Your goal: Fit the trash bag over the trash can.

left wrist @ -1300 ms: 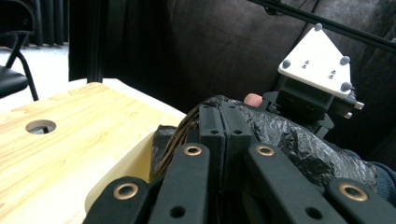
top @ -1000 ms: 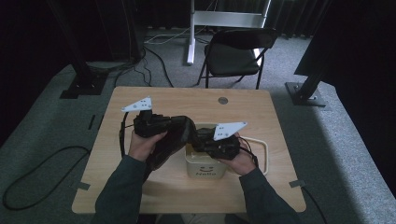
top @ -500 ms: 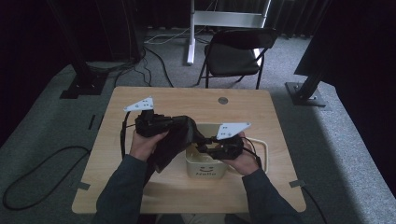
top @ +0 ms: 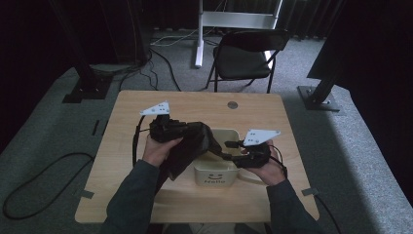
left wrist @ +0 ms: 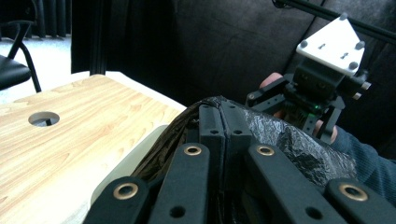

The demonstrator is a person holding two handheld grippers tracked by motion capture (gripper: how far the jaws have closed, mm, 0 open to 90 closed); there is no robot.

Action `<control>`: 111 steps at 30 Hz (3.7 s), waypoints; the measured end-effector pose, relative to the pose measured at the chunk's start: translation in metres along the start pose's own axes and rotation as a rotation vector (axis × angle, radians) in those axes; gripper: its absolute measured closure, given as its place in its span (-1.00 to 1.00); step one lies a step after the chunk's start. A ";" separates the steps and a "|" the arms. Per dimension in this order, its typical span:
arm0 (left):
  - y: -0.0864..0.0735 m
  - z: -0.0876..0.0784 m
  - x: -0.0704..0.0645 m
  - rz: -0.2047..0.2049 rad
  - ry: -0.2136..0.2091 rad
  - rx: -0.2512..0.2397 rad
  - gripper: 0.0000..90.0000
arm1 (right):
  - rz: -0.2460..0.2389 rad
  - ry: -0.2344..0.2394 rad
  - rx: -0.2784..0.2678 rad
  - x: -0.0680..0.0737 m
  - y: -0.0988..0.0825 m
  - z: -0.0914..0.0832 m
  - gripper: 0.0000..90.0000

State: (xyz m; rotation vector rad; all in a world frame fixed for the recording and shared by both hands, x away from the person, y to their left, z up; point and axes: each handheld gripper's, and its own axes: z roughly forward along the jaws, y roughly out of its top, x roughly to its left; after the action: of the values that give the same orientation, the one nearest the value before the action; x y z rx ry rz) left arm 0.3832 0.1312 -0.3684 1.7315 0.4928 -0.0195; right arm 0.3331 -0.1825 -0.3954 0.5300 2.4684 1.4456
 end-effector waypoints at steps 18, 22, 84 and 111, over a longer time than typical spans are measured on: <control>-0.003 0.026 0.005 0.002 0.022 0.059 0.99 | 0.013 -0.031 -0.051 -0.002 -0.004 -0.020 0.21; -0.003 0.033 0.005 0.005 0.025 0.075 0.98 | 0.011 -0.025 -0.064 -0.001 -0.001 -0.021 0.19; -0.069 -0.015 -0.001 -0.043 0.149 0.182 0.50 | 0.022 -0.104 -0.041 0.002 0.001 -0.014 0.99; -0.031 0.027 0.010 0.022 0.208 0.168 1.00 | 0.083 -0.075 -0.080 -0.004 -0.016 -0.032 0.33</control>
State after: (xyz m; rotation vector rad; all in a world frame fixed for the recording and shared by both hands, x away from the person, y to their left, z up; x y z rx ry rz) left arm 0.3891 0.1132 -0.4061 1.9139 0.6399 0.1399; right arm 0.3219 -0.2164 -0.3934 0.6653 2.3459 1.5190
